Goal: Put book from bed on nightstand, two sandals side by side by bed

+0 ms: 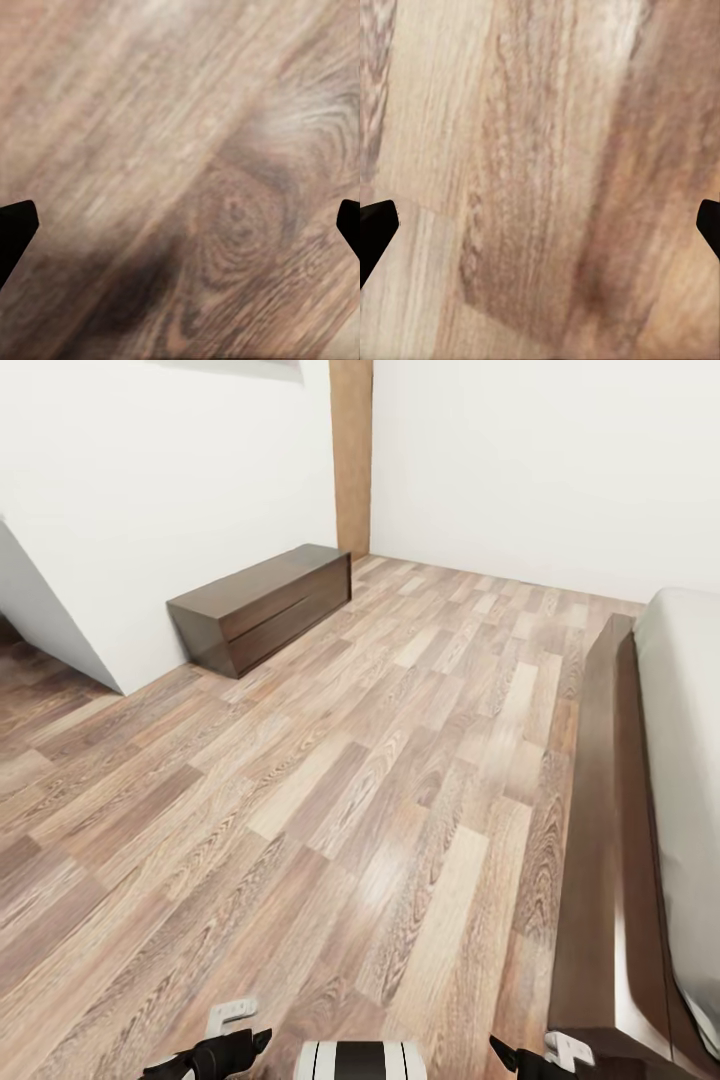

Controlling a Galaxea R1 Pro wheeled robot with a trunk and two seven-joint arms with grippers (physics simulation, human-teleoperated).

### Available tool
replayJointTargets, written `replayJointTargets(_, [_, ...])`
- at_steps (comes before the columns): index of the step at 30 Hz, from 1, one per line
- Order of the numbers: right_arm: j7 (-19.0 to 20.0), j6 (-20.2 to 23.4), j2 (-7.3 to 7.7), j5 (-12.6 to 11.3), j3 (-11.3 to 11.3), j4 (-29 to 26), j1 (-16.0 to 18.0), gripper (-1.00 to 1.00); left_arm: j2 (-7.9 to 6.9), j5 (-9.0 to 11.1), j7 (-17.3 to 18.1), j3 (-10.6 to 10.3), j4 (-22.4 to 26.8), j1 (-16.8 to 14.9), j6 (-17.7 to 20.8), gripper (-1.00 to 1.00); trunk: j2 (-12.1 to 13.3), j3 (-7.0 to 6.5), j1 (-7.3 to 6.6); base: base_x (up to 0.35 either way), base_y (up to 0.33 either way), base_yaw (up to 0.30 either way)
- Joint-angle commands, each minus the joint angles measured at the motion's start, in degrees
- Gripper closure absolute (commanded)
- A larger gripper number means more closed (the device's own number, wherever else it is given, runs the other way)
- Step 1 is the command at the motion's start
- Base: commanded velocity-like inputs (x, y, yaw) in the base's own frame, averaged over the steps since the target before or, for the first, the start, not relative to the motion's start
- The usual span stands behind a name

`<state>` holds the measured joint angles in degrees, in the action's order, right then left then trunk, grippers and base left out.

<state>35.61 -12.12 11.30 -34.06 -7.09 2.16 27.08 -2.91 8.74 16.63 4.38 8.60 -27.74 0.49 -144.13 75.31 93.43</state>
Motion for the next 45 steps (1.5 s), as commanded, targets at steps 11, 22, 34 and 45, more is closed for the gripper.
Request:
replayJointTargets(11, [0.08, -0.45, 0.03, -0.48, -0.47, 0.28, 0.08, -1.00, -0.24, 0.13, 0.33, 0.54, -0.07, -0.04, 0.03, -1.00, -0.02, 0.36, -0.01, 0.000, 0.000, 0.092])
replayJointTargets(22, [0.07, -0.45, 0.03, -0.48, -0.46, 0.30, 0.08, -1.00, -0.25, 0.13, 0.33, 0.47, -0.07, -0.04, 0.03, -1.00, 0.09, -1.41, -0.22, 0.000, 0.000, 0.001])
replayJointTargets(34, [0.07, -0.45, 0.03, -0.48, -0.46, 0.30, 0.08, -1.00, -0.25, 0.13, 0.33, 0.46, -0.10, -0.04, -1.65, -1.00, 0.25, -4.07, -0.53, 0.000, 0.000, 0.000])
replayJointTargets(45, [0.07, -0.45, 0.03, -0.48, -0.47, 0.30, 0.07, -1.00, -0.18, 0.13, 0.33, 0.46, -0.16, -0.04, -2.33, -1.00, 0.40, -6.50, -0.81, 0.000, 0.000, 0.000])
